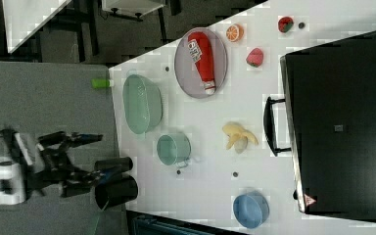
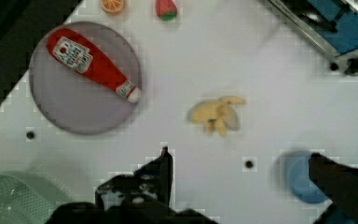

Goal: Pick Banana and place it in mug.

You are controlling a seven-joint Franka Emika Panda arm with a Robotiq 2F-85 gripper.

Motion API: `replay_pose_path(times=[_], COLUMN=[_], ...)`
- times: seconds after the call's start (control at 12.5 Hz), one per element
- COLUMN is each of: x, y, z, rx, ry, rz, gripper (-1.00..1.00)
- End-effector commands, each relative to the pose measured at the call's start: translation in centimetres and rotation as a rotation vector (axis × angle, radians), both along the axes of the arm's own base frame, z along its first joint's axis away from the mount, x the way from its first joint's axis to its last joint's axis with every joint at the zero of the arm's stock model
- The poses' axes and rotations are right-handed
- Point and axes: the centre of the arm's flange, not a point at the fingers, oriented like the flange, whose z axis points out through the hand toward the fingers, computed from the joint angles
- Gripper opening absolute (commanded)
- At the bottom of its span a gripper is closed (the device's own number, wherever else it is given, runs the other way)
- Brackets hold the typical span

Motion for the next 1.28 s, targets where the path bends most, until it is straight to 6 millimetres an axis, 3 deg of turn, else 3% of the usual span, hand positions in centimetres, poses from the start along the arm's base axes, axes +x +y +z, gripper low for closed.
replay_pose_path(times=[0.08,0.4,0.8,1.28], x=[1.5,2.0,0.5,0.4], y=[-0.1,-0.3,-0.4,-0.2], z=[-12.6,-21.5,-32.2,-41.7], rx=[0.000,-0.007,-0.011,-0.023], ry=[0.172,0.120,0.130,0.122], rz=[0.049,0.113,0.109,0.117], gripper=[1.00,1.00,1.00,1.00])
